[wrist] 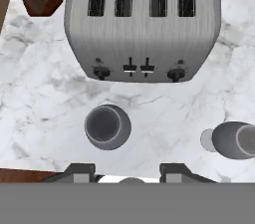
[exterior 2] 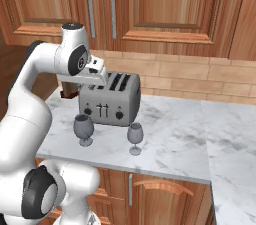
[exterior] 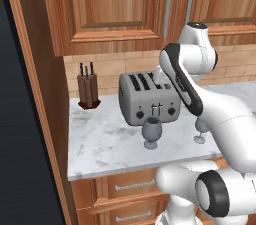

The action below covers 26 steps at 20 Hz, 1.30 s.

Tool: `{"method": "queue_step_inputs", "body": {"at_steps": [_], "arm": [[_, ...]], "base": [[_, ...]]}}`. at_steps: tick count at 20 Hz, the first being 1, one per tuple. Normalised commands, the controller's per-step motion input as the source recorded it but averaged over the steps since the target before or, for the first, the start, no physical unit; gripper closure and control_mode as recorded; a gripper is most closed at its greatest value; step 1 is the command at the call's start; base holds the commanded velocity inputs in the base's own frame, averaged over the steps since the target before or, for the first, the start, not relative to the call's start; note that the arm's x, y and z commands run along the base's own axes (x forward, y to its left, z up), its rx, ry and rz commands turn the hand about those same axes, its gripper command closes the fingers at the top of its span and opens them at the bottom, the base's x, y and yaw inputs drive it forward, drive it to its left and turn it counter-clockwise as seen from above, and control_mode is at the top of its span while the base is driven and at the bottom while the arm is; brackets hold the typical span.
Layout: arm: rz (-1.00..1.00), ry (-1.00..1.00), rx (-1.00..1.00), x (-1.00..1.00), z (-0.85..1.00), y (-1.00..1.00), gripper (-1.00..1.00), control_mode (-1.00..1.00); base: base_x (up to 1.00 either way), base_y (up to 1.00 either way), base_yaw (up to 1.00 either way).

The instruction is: Retrieve the wine glasses from the counter and place one next to each plate.

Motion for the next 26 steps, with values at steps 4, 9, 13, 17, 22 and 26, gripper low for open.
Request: {"method": "queue_step_inputs", "body": {"at_steps": [4, 9, 13, 17, 22, 26], "arm": [[-0.01, -0.04, 0.02, -0.31, 0.00, 0.00, -1.00, -1.00], [-0.15, -0.05, 0.00, -0.47, -0.01, 0.00, -1.00, -1.00], [-0.39, 0.00, 0.12, -0.64, 0.00, -0.19, -1.00, -1.00], [-0.49, 0.00, 0.15, -0.71, 0.00, -0.18, -1.00, -1.00], [-0.51, 0.00, 0.15, -0.57, 0.00, -0.21, -1.00, -1.00], [-0.51, 0.00, 0.14, -0.37, 0.00, -0.24, -1.00, -1.00]], "base": [[0.00, 0.00, 0.00], [0.00, 0.00, 0.00], [0.00, 0.00, 0.00], [0.00, 0.00, 0.00], [0.00, 0.00, 0.00], [0.00, 0.00, 0.00]]}}
